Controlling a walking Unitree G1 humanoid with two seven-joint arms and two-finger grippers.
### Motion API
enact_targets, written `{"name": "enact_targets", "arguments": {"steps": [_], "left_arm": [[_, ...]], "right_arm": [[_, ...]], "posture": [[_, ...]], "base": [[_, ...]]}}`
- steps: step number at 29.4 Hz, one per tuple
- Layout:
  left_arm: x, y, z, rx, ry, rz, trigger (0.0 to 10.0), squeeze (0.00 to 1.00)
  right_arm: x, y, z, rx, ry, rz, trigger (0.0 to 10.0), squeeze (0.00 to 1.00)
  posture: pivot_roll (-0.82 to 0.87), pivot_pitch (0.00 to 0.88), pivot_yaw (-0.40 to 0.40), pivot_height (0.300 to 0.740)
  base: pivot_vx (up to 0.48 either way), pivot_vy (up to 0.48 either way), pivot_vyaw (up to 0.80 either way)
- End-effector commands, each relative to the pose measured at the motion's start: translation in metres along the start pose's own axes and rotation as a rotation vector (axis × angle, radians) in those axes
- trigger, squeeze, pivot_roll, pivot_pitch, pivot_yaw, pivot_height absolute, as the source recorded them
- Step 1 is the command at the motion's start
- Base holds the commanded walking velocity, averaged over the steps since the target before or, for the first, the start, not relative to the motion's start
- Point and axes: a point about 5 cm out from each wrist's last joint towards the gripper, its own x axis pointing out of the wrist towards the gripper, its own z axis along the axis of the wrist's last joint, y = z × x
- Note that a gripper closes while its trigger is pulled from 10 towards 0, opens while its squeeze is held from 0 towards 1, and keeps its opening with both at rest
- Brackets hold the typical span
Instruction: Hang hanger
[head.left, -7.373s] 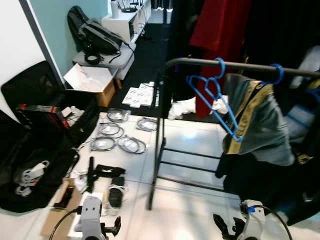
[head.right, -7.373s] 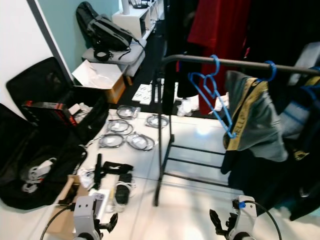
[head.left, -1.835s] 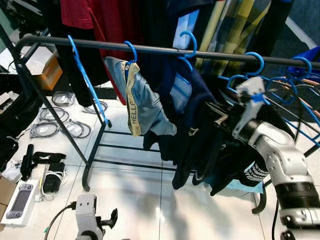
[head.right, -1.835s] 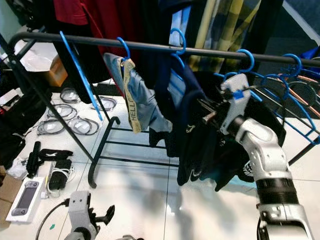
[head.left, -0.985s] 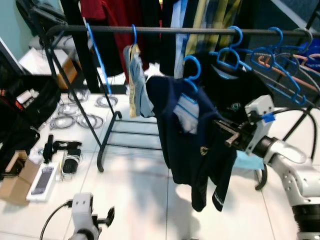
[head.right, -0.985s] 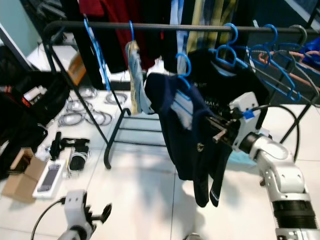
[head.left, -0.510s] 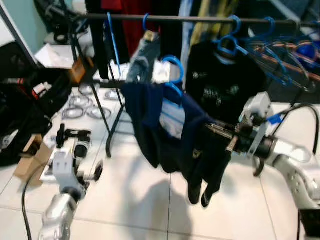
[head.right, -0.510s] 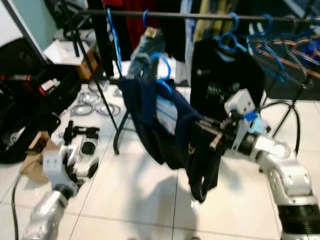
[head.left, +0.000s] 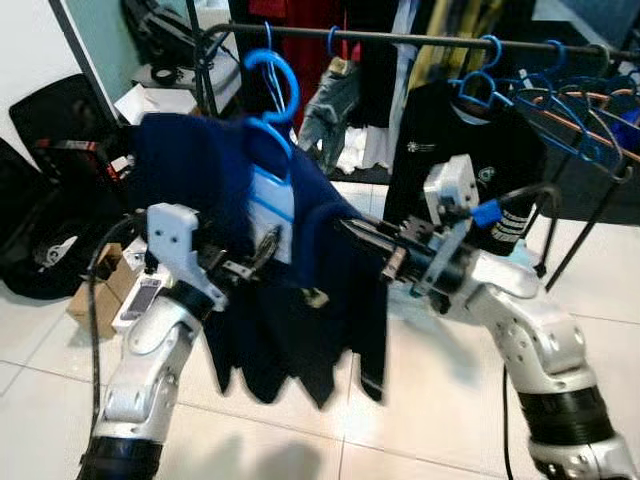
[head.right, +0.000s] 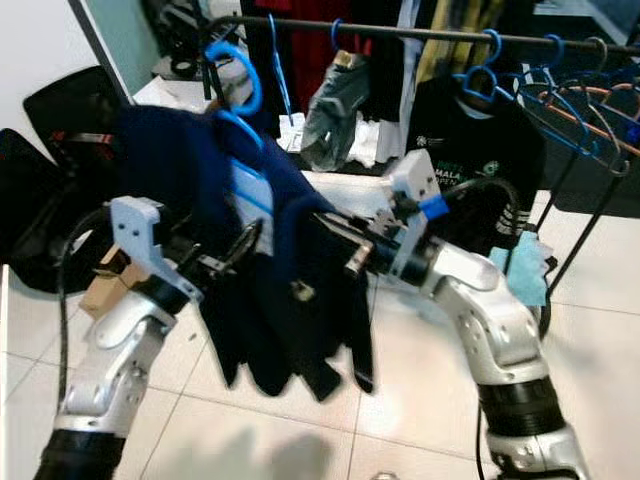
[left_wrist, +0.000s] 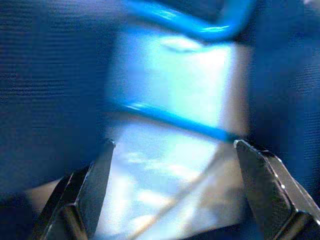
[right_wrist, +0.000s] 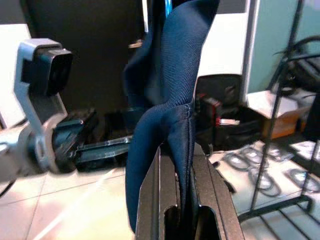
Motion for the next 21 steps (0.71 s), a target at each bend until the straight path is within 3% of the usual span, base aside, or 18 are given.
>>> {"name": "enact_targets", "arguments": {"steps": [1, 5, 7, 11, 12, 13, 14, 16, 18, 21], "left_arm": [[0.003, -0.008, 0.007, 0.002, 0.000, -0.062, 10.0, 0.00], [0.007, -0.013, 0.013, 0.039, 0.007, -0.099, 10.0, 0.00], [0.008, -0.008, 0.018, 0.103, 0.036, -0.017, 10.0, 0.00], [0.008, -0.005, 0.020, 0.129, 0.048, 0.030, 10.0, 0.00], [0.007, 0.002, 0.022, 0.202, 0.062, 0.097, 10.0, 0.00], [0.007, 0.002, 0.022, 0.202, 0.062, 0.097, 10.0, 0.00], [0.006, 0.007, 0.022, 0.260, 0.072, 0.139, 10.0, 0.00], [0.006, 0.007, 0.022, 0.260, 0.072, 0.139, 10.0, 0.00], [0.002, 0.012, 0.021, 0.357, 0.110, 0.181, 10.0, 0.00], [0.000, 0.016, 0.019, 0.406, 0.139, 0.216, 10.0, 0.00]], "right_arm": [[0.008, 0.001, 0.003, -0.009, -0.035, -0.006, 0.0, 0.00], [0.018, -0.002, 0.006, -0.011, -0.057, -0.028, 0.0, 0.00], [0.022, -0.004, 0.011, -0.012, -0.072, -0.039, 0.0, 0.00], [0.023, -0.005, 0.012, -0.013, -0.076, -0.041, 0.0, 0.00], [0.023, -0.005, 0.013, -0.016, -0.073, -0.038, 0.0, 0.00], [0.023, -0.005, 0.013, -0.016, -0.073, -0.038, 0.0, 0.00], [0.023, -0.005, 0.013, -0.019, -0.069, -0.038, 0.0, 0.00], [0.023, -0.005, 0.013, -0.019, -0.069, -0.038, 0.0, 0.00], [0.020, -0.007, 0.011, -0.021, -0.056, -0.053, 0.0, 0.00], [0.017, -0.006, 0.010, -0.017, -0.053, -0.058, 0.0, 0.00]], "posture": [[-0.05, 0.133, 0.012, 0.740], [-0.05, 0.133, 0.011, 0.740], [-0.05, 0.134, 0.008, 0.740], [-0.05, 0.134, 0.008, 0.740], [-0.05, 0.134, 0.004, 0.740], [-0.05, 0.134, 0.004, 0.740], [-0.06, 0.135, 0.003, 0.740], [-0.06, 0.135, 0.003, 0.740], [-0.06, 0.138, 0.004, 0.740], [-0.06, 0.138, 0.005, 0.740]], "base": [[0.000, 0.000, 0.00], [0.000, 0.000, 0.00], [0.000, 0.000, 0.00], [0.000, 0.000, 0.00], [0.000, 0.000, 0.00], [0.000, 0.000, 0.00], [0.000, 0.000, 0.00], [0.000, 0.000, 0.00], [0.000, 0.000, 0.00], [0.000, 0.000, 0.00]]}}
